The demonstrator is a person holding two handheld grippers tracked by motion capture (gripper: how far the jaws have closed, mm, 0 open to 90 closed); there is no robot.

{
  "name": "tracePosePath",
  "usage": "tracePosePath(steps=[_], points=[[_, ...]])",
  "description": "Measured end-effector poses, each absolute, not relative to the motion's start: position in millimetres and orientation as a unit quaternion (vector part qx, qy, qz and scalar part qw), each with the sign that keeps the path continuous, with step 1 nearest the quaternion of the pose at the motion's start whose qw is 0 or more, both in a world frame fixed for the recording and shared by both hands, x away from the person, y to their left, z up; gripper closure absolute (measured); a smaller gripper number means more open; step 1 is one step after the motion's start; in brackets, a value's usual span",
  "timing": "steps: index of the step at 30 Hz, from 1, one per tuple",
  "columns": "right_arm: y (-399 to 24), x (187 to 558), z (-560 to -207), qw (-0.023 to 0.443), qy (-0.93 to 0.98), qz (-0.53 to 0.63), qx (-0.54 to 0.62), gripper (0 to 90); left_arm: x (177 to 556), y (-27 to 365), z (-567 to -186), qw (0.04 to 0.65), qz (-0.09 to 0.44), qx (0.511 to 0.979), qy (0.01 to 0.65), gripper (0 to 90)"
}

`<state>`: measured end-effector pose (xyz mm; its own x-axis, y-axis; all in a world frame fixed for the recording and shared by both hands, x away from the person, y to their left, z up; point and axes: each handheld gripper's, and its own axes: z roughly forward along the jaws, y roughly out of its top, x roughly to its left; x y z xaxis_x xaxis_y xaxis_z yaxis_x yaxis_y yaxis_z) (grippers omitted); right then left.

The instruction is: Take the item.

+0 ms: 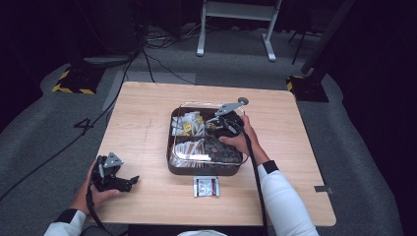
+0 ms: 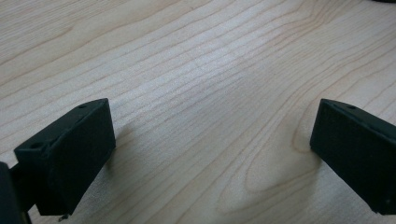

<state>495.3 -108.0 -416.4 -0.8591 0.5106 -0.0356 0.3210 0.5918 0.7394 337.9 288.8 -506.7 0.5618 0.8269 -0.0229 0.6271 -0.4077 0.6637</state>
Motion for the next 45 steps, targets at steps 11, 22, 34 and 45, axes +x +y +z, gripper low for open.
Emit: tracePosePath(steps=[11,22,34,45], points=[[-93,498,-428,0.112,0.891,0.376,0.228,59.0,338,289,-507,0.319,0.157,0.824,0.441,0.3],[-87,499,-433,0.106,0.891,0.374,0.232,59.0,338,289,-507,0.319,0.157,0.824,0.441,0.3],[-87,497,-433,0.09,0.9,0.367,0.219,58.9,338,289,-507,0.319,0.157,0.824,0.441,0.4],[-87,496,-436,0.094,0.895,0.374,0.223,58.6,338,289,-507,0.319,0.157,0.825,0.441,0.5]])
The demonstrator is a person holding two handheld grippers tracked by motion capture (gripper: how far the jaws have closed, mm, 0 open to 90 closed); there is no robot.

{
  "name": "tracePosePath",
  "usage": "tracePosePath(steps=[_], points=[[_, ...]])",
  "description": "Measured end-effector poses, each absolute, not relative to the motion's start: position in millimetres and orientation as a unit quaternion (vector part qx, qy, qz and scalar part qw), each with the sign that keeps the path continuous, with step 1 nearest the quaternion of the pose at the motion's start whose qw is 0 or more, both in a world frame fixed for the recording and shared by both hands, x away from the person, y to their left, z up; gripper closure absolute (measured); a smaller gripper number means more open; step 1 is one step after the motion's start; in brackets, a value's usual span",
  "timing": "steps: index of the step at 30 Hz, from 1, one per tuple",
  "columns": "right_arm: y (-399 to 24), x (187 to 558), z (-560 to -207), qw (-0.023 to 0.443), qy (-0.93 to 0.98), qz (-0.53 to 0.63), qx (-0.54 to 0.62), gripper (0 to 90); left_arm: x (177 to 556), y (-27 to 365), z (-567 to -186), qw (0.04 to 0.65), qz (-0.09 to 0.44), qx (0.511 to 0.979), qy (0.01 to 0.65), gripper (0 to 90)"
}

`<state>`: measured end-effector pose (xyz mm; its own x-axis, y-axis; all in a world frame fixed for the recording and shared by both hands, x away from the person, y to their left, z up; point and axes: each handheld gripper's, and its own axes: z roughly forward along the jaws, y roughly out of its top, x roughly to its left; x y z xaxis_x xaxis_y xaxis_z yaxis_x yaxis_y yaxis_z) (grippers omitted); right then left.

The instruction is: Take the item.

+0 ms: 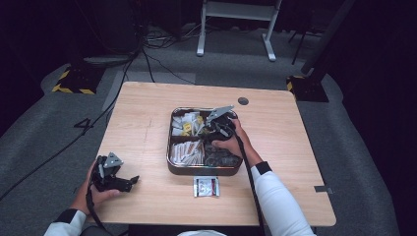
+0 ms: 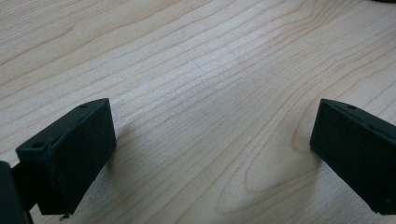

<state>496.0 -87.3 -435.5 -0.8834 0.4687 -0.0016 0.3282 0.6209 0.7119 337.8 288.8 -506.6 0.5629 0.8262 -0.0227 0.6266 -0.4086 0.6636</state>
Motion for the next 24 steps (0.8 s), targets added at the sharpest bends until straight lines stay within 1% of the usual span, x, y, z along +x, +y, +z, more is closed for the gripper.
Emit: tracePosePath(steps=[3,9,14,17,19,24], points=[[-88,496,-436,0.091,0.893,0.379,0.226,57.2,338,289,-507,0.319,0.157,0.825,0.44,0.5],[-88,493,-433,0.097,0.892,0.385,0.217,50.3,338,289,-507,0.319,0.156,0.825,0.441,0.5],[-88,491,-429,0.103,0.896,0.379,0.209,42.2,338,289,-507,0.319,0.156,0.825,0.441,0.5],[-89,491,-429,0.108,0.894,0.379,0.213,33.3,338,289,-507,0.319,0.156,0.825,0.441,0.5],[-89,491,-428,0.112,0.895,0.377,0.211,30.2,338,289,-507,0.319,0.156,0.825,0.441,0.5],[-92,490,-425,0.109,0.897,0.377,0.205,26.5,338,289,-507,0.319,0.156,0.825,0.44,0.5]])
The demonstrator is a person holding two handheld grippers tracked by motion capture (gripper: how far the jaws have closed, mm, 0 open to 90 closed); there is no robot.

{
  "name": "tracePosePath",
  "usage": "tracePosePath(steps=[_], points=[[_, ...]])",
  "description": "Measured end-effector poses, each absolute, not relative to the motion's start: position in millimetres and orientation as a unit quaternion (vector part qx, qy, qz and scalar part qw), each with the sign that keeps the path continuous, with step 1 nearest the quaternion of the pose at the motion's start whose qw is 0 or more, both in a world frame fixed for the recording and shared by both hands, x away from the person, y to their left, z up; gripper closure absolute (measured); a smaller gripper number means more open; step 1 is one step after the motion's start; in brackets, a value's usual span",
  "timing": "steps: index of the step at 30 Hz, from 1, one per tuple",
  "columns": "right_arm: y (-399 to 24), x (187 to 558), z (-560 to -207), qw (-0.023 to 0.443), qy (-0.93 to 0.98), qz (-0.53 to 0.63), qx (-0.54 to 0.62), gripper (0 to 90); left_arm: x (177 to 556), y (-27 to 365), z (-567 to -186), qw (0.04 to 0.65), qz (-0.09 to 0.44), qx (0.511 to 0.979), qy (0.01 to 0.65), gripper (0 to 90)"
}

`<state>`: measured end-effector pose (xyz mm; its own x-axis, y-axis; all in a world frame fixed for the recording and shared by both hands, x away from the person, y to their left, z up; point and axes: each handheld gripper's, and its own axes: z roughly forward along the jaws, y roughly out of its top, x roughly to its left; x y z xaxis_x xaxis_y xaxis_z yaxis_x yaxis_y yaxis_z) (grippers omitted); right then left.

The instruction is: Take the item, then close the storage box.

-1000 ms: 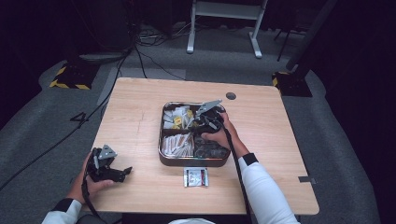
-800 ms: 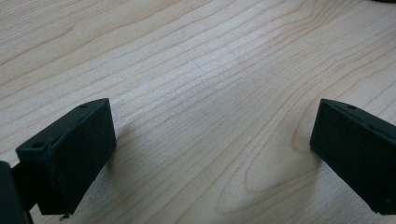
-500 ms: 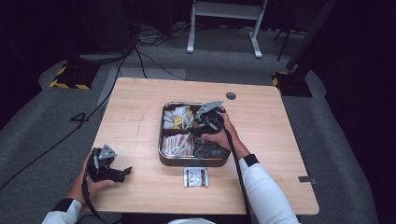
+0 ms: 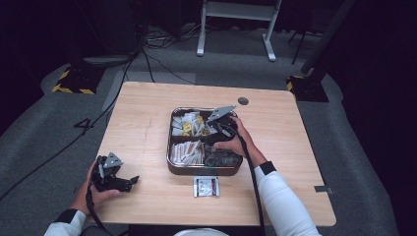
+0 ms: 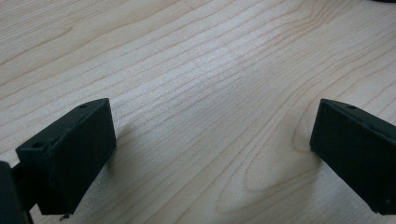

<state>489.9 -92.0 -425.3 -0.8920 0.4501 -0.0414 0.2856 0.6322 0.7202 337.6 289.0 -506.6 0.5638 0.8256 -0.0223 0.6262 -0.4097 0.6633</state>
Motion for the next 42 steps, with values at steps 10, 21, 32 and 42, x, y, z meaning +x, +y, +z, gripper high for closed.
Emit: tracePosePath(steps=[10,21,32,42], points=[[-103,484,-415,0.123,0.899,0.37,0.2,27.1,337,289,-507,0.319,0.158,0.824,0.441,0.5],[-121,471,-405,0.137,0.899,0.37,0.191,27.4,338,289,-507,0.319,0.156,0.825,0.44,0.5],[-149,461,-400,0.158,0.899,0.358,0.195,27.6,338,289,-507,0.319,0.156,0.825,0.439,0.5],[-178,450,-395,0.171,0.895,0.357,0.206,27.6,337,289,-507,0.318,0.157,0.824,0.441,0.5]])
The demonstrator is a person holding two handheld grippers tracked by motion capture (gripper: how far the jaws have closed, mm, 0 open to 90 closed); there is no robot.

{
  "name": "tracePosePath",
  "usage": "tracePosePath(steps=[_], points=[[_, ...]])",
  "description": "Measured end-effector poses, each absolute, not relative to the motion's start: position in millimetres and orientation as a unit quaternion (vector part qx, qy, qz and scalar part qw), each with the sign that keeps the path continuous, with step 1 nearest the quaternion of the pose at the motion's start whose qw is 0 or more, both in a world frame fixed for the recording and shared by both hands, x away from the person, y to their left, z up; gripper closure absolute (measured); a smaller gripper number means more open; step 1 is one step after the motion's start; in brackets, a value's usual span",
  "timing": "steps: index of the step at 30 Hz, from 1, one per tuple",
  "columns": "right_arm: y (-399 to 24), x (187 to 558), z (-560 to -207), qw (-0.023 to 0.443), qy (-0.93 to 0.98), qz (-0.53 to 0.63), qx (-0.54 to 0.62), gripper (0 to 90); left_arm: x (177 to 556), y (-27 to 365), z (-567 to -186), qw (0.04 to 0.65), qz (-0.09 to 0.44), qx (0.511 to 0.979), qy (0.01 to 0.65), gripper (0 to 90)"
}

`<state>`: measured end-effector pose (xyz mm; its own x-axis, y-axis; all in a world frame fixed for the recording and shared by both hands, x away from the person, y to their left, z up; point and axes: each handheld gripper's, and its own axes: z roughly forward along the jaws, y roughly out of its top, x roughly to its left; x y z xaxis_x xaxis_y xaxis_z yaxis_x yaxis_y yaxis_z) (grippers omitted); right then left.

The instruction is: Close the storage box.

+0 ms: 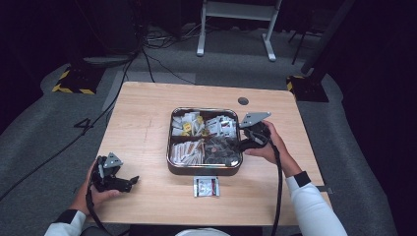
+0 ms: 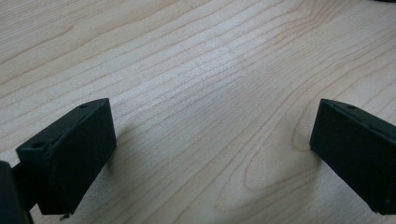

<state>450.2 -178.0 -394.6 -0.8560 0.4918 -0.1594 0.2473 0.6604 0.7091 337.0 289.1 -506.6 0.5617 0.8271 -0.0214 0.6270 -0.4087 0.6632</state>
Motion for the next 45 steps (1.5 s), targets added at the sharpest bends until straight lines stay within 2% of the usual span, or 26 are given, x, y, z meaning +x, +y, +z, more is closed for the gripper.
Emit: tracePosePath(steps=[19,45], points=[[-220,432,-396,0.184,0.897,0.34,0.216,27.4,337,289,-507,0.319,0.157,0.825,0.44,0.5],[-271,404,-423,0.206,0.89,0.321,0.251,27.0,337,289,-507,0.319,0.157,0.824,0.441,0.5]])
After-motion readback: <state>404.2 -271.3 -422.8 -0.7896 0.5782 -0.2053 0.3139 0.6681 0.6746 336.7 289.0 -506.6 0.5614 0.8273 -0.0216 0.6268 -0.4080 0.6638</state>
